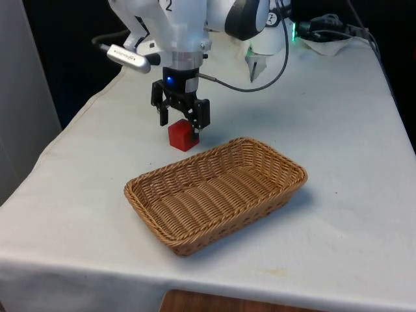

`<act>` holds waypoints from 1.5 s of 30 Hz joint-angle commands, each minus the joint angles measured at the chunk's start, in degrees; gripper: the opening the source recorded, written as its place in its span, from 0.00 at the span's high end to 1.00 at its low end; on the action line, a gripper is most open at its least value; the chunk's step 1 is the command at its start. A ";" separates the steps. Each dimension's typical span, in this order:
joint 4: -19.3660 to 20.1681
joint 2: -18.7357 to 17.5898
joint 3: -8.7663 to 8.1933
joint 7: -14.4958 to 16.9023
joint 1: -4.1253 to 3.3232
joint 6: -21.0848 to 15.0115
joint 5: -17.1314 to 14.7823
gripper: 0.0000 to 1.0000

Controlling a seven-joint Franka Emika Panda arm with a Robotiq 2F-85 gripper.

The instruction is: Pick up the cube and place it into the basket.

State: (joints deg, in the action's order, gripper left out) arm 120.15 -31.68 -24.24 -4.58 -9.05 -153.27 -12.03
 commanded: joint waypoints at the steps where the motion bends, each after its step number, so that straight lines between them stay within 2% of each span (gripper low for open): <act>1: 0.57 0.34 0.06 0.00 -0.06 -0.80 -0.23 0.00; 4: 0.23 0.11 0.00 -0.06 0.00 0.00 0.00 0.00; 11: 1.20 0.17 0.06 -0.57 -0.23 -1.78 -0.23 0.00; 26: 0.97 -0.11 0.00 -0.97 -0.46 -1.32 0.00 0.00; 27: 0.97 -0.11 0.00 -0.80 -0.34 -1.15 0.00 0.11; 28: 0.97 -0.11 0.00 -0.97 -0.46 -1.26 0.00 0.11; 29: 0.97 -0.11 0.00 -0.97 -0.46 -1.26 0.00 0.21; 31: 0.92 -0.11 0.00 -0.97 -0.46 -1.20 0.00 0.44; 32: 0.92 -0.11 0.00 -0.97 -0.46 -1.20 0.00 0.67; 34: 0.92 -0.11 0.00 -0.80 -0.40 -1.15 0.00 0.88; 35: 0.92 -0.11 0.00 -0.97 -0.46 -1.15 -0.06 0.88; 36: 0.92 -0.11 0.00 -0.92 -0.46 -1.15 -0.06 0.98; 37: 0.92 -0.11 0.00 -0.92 -0.46 -1.15 -0.06 1.00; 45: 0.80 0.11 -0.11 -0.97 -0.52 -0.86 0.11 1.00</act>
State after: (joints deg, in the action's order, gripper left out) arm 121.01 -31.74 -24.24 -5.39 -9.45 -154.30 -12.03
